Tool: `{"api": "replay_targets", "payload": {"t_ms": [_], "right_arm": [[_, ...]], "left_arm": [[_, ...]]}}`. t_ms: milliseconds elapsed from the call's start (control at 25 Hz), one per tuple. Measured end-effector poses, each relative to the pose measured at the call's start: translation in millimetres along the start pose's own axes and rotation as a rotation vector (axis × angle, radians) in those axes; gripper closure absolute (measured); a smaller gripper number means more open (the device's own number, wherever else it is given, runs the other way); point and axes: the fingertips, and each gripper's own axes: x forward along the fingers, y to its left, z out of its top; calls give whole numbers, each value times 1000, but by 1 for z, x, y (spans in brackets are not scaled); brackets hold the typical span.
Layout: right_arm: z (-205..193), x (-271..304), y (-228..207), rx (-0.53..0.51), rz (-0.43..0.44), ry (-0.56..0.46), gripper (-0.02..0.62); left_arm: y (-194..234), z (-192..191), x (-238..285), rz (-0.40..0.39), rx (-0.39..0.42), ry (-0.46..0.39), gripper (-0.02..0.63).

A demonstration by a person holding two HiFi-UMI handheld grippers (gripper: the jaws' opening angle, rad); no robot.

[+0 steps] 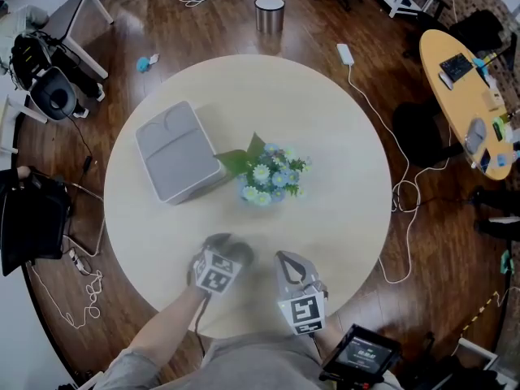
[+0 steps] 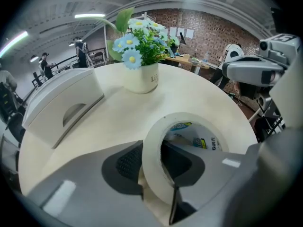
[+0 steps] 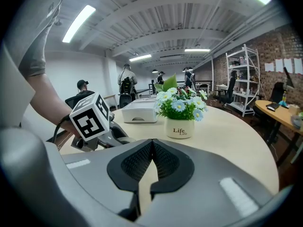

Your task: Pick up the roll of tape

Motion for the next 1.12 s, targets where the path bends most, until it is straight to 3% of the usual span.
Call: {"api": "replay_targets", "payload": {"t_ms": [240, 600, 840, 1120], "right_arm": [[1, -13, 0, -7, -11, -13, 581], [11, -33, 9, -26, 2, -60, 581], [21, -46, 9, -50, 1, -108, 581], [38, -61, 12, -93, 32, -160, 581]], "left_arm": [[-4, 6, -11, 45, 16, -61, 486], [-18, 18, -50, 158, 50, -243, 489], [-23, 25, -82, 240, 20, -379, 491], [-34, 32, -127, 320, -45, -473, 492]]}}
